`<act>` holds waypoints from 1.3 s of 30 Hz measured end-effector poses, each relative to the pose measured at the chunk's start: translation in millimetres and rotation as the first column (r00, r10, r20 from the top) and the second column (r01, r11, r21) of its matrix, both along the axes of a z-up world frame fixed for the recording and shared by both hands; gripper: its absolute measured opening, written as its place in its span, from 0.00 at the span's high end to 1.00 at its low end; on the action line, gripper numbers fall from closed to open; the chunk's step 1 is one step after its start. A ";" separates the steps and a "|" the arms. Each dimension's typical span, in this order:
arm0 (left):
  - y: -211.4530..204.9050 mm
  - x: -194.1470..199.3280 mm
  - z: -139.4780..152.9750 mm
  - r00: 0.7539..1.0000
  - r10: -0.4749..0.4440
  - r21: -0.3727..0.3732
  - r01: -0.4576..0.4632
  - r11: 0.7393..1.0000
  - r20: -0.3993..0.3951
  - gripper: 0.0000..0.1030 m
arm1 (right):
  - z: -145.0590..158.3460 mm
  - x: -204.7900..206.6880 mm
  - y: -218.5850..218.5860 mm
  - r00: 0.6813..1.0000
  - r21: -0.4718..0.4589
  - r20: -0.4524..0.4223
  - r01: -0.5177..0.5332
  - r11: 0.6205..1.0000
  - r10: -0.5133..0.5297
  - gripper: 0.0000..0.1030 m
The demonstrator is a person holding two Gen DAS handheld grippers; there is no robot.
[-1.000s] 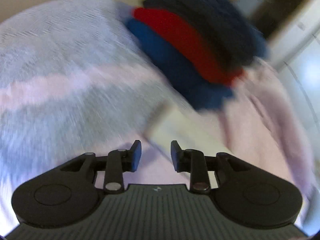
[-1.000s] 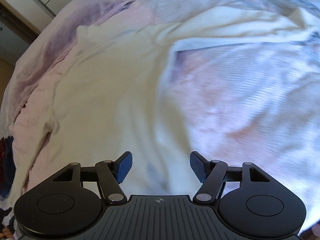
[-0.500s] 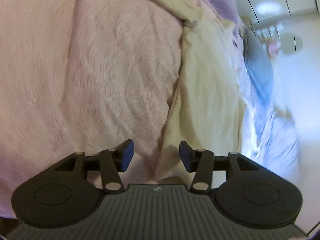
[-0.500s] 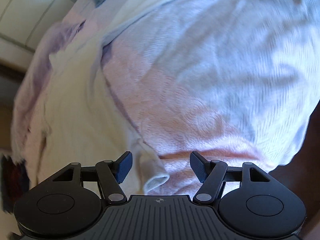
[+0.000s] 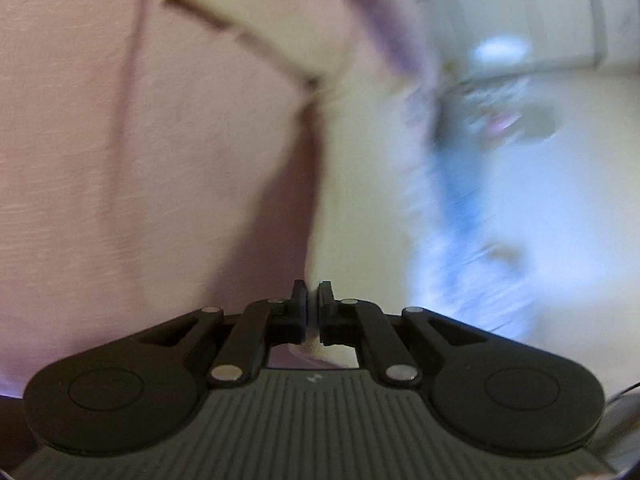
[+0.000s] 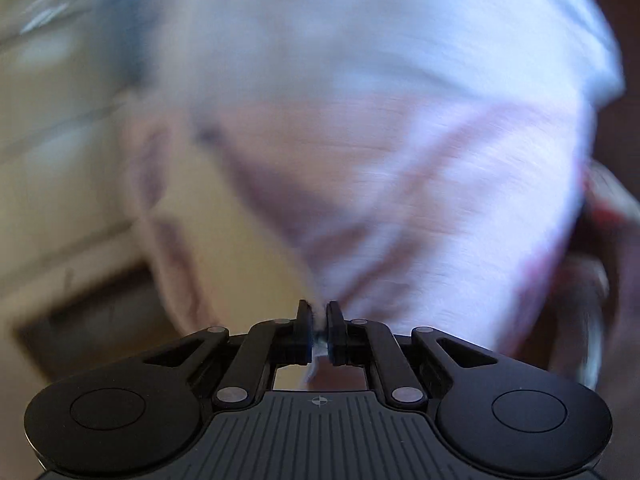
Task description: Fold clothes
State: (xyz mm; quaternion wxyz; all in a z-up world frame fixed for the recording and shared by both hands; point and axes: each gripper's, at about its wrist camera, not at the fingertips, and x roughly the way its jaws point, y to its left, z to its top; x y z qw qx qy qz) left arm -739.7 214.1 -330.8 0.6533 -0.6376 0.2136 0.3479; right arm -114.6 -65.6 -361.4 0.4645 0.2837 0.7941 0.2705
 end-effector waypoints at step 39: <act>54.9 259.7 21.9 0.954 -0.010 0.176 0.065 0.982 -0.300 0.80 | -21.1 362.4 136.5 0.798 0.097 0.428 0.426 0.900 -0.424 0.92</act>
